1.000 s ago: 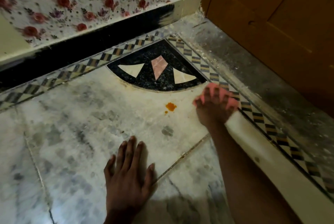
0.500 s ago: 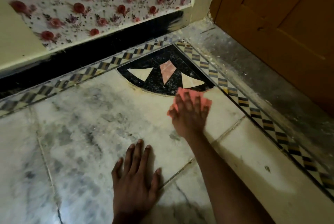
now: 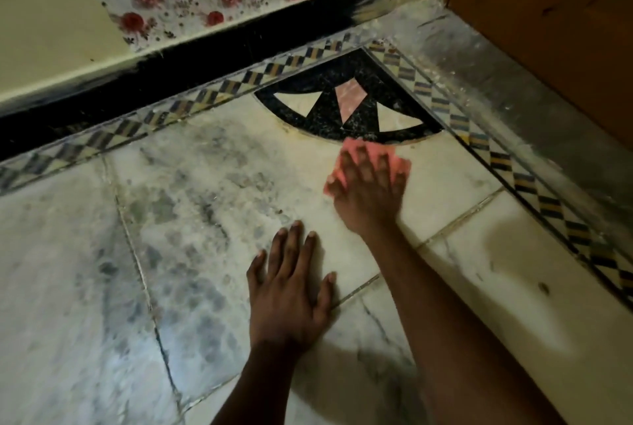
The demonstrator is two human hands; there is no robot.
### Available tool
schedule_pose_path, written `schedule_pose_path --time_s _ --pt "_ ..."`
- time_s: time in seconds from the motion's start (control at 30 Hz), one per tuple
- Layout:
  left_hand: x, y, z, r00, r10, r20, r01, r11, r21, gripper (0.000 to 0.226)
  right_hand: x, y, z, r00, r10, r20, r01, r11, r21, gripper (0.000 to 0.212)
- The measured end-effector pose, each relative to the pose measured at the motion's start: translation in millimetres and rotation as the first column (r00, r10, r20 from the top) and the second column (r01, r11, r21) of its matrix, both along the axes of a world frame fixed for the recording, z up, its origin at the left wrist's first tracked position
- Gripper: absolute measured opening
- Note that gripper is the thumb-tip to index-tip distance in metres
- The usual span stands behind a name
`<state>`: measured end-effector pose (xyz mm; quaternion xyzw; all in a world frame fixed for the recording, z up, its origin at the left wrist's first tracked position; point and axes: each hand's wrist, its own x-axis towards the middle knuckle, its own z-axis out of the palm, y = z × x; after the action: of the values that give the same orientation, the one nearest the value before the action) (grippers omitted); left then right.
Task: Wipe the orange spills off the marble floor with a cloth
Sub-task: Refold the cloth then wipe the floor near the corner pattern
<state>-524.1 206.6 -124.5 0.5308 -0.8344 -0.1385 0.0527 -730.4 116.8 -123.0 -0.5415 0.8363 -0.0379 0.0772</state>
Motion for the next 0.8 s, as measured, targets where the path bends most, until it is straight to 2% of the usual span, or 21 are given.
schedule_pose_path --time_s 0.07,0.13,0.2,0.27,0.3,0.33,0.43,0.5,0.57,0.67,0.7,0.73,0.8 --pt "-0.8 -0.1 1.1 1.000 0.004 -0.017 -0.004 1.000 -0.008 0.072 6.3 46.6 -3.5 0.981 0.184 -0.067 -0.190 0.978 -0.088 0.067" --pt "-1.4 0.6 0.5 0.999 -0.005 -0.044 0.003 0.999 -0.035 0.068 -7.3 67.6 -5.1 0.975 0.208 -0.083 -0.215 0.972 -0.088 0.064" --pt "0.9 2.7 -1.0 0.997 -0.015 -0.075 0.011 0.998 -0.055 0.066 -22.5 48.1 -3.3 0.997 0.049 -0.064 -0.052 0.998 -0.044 0.067" --pt "2.1 2.2 -2.1 0.996 -0.016 -0.092 0.010 0.998 -0.062 0.065 -22.1 7.0 2.7 0.988 -0.153 0.020 0.152 0.988 0.027 0.068" --pt "1.7 -0.3 -2.9 0.995 -0.015 -0.101 0.009 0.998 -0.061 0.064 -16.5 -9.1 6.1 0.982 -0.180 0.055 0.176 0.983 0.056 0.068" --pt "5.0 -0.8 -3.8 0.992 -0.010 -0.125 0.003 0.998 -0.058 0.064 -6.8 -13.0 6.0 0.988 -0.143 0.059 0.139 0.988 0.069 0.068" --pt "15.7 -8.5 0.3 0.942 0.017 -0.336 -0.031 0.999 -0.036 0.064 12.7 38.0 -2.5 0.985 0.172 -0.023 -0.173 0.985 -0.026 0.068" --pt "29.8 -28.7 8.4 0.923 0.002 -0.385 -0.020 0.999 -0.043 0.068 10.0 96.9 -10.1 0.967 0.235 -0.102 -0.248 0.959 -0.138 0.066" --pt "43.6 -71.6 14.9 0.949 0.012 -0.314 -0.028 0.999 -0.047 0.071 -11.1 110.3 -11.5 0.986 0.101 -0.134 -0.113 0.989 -0.090 0.068" --pt "56.9 -131.9 15.0 0.997 0.058 -0.053 -0.058 0.998 -0.003 0.081 -23.7 47.6 1.0 0.958 -0.288 0.014 0.288 0.958 -0.011 0.071" --pt "58.1 -140.0 11.0 0.997 0.072 0.000 -0.072 0.997 -0.002 0.083 -18.3 19.8 4.5 0.937 -0.342 0.068 0.341 0.940 0.027 0.070" --pt "58.0 -146.5 5.2 0.996 0.083 0.019 -0.082 0.996 -0.026 0.082 -12.6 -4.4 6.3 0.939 -0.329 0.103 0.325 0.944 0.056 0.070" --pt "58.6 -147.1 -0.4 0.994 0.108 -0.026 -0.109 0.991 -0.082 0.077 -3.2 -20.2 -2.0 0.995 -0.090 0.042 0.089 0.996 0.027 0.068"
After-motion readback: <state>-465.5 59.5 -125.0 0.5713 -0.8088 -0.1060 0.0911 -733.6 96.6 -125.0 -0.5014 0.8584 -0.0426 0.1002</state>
